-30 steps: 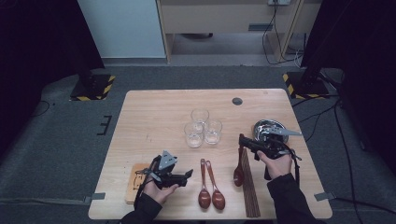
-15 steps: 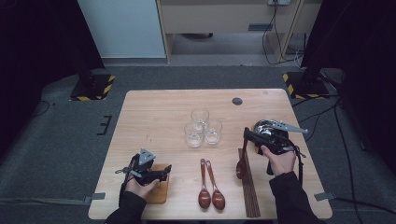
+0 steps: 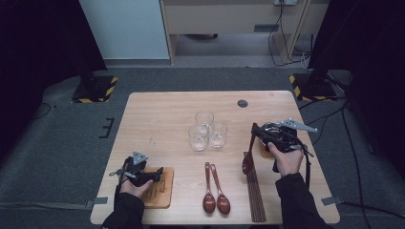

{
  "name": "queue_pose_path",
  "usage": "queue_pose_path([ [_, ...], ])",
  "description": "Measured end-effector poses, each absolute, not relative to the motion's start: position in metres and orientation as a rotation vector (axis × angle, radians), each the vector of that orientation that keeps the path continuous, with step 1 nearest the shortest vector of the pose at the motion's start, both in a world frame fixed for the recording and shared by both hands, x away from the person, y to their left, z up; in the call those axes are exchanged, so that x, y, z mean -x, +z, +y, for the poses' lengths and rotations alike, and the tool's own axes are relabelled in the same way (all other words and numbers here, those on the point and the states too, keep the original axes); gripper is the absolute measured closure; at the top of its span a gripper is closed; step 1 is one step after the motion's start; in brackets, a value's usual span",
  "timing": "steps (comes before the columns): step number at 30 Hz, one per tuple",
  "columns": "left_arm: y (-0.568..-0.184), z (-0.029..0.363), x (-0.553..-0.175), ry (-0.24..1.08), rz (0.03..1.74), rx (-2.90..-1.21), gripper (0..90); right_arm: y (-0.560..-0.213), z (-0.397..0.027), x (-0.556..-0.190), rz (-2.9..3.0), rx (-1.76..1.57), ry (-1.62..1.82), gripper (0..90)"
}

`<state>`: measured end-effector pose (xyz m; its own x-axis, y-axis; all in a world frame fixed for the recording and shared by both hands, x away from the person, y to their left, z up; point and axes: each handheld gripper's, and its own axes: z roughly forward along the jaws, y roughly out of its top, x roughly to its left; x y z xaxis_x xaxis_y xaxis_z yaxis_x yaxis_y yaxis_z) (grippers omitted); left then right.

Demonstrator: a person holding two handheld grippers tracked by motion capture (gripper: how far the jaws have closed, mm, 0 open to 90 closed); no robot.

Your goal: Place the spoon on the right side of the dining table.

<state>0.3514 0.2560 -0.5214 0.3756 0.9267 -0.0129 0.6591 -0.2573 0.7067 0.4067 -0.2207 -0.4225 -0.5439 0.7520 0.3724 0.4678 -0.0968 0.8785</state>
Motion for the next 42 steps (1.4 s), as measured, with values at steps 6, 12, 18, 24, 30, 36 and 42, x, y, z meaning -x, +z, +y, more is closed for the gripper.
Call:
queue_pose_path([
  [6, -0.526, 0.258, -0.353, 0.541, 1.383, -2.016, 8.6, -0.422, -0.221, -0.411, 1.899, -1.341, 1.664, 84.4],
  [12, -0.528, 0.258, -0.351, 0.536, 1.403, -1.986, 6.9, -0.421, -0.227, -0.415, 1.859, -1.357, 1.668, 84.3],
  [18, -0.529, 0.258, -0.351, 0.539, 1.425, -1.978, 4.9, -0.419, -0.235, -0.419, 1.815, -1.371, 1.662, 84.4],
  [24, -0.529, 0.257, -0.351, 0.535, 1.422, -1.985, 3.6, -0.417, -0.238, -0.424, 1.782, -1.376, 1.667, 84.3],
  [30, -0.529, 0.257, -0.351, 0.533, 1.423, -1.986, 3.2, -0.414, -0.237, -0.43, 1.757, -1.367, 1.667, 84.3],
  [36, -0.529, 0.257, -0.351, 0.533, 1.424, -1.986, 3.1, -0.413, -0.236, -0.434, 1.732, -1.375, 1.671, 84.3],
  [42, -0.529, 0.257, -0.351, 0.534, 1.426, -1.984, 3.0, -0.409, -0.236, -0.439, 1.717, -1.363, 1.658, 84.3],
])
